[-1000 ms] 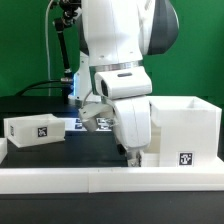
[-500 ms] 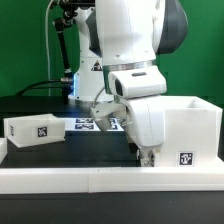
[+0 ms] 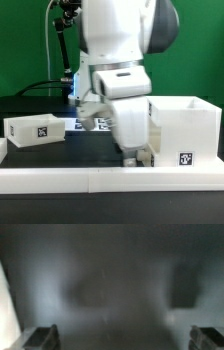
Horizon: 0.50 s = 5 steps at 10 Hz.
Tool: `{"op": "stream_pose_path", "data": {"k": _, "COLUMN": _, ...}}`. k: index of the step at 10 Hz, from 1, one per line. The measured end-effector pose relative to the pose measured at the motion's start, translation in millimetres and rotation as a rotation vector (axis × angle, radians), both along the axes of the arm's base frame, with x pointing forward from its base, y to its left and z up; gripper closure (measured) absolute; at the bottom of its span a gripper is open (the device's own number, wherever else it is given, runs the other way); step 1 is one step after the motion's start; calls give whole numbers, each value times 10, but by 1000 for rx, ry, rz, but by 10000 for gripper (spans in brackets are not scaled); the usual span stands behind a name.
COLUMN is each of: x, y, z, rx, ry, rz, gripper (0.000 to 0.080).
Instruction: Assemble drawer
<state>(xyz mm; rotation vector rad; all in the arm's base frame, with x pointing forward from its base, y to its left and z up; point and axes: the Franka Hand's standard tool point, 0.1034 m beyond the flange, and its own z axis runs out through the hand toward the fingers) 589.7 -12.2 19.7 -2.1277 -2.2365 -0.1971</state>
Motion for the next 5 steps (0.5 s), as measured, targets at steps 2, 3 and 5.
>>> {"op": "stream_pose_path", "data": {"k": 2, "x": -56, "y": -243, "z": 55, "rx": -7, "ry": -2, "rz": -24, "gripper": 150}}
{"op": "stream_pose_path", "data": {"k": 3, "x": -148, "y": -312, "z": 91, "rx": -10, "ry": -4, "rz": -38, "gripper": 150}}
{"op": "stream_pose_path", "data": {"k": 5, "x": -439, "y": -492, "z": 190, "rx": -25, "ry": -20, "rz": -74, "gripper": 150}}
